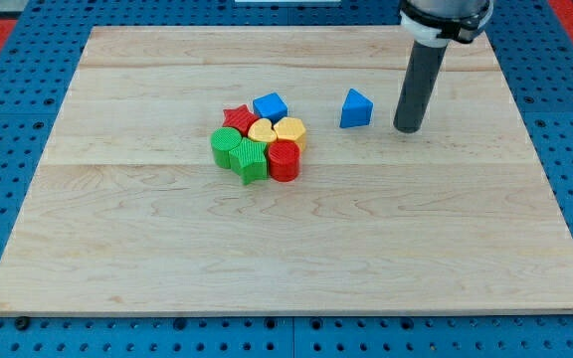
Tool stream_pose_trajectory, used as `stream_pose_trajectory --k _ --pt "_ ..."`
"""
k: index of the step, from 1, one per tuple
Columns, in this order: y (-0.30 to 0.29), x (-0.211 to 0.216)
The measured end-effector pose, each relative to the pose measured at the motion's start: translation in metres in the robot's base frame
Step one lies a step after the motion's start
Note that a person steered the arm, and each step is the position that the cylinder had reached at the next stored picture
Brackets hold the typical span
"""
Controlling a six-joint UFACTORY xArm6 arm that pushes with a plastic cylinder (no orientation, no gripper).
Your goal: Slide the blue triangle towards the yellow hexagon
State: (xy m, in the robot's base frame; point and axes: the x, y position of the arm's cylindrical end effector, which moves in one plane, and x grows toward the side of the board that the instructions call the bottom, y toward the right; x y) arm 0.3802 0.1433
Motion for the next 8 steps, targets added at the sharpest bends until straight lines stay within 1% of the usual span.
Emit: stream_pose_trajectory --k 1,2,3,4,5,6,8 --pt "-0.001 -0.025" --pt "-0.014 -0.029" --pt "-0.034 -0.023" --pt "-0.045 -0.012" --pt "-0.051 -0.009" --pt "-0.052 -0.020" --pt "-0.065 -0.025"
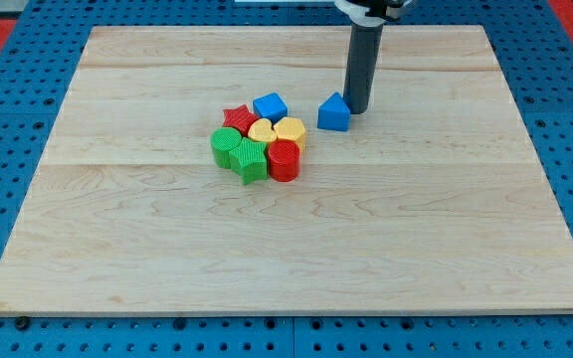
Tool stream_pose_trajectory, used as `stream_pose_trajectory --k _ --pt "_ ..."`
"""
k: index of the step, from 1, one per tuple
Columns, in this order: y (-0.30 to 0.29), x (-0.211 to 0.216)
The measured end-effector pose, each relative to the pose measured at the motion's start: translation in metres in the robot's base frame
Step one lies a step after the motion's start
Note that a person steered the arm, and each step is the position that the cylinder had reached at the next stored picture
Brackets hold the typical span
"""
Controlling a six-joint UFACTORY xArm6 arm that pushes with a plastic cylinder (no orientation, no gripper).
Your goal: Slide the blue triangle towards the yellow hexagon
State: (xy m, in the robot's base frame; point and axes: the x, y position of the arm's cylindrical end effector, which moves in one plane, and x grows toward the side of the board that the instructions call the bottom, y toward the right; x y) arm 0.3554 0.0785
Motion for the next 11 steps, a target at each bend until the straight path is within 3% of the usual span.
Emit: stream_pose_trajectory --k 11 --pt "-0.041 0.011"
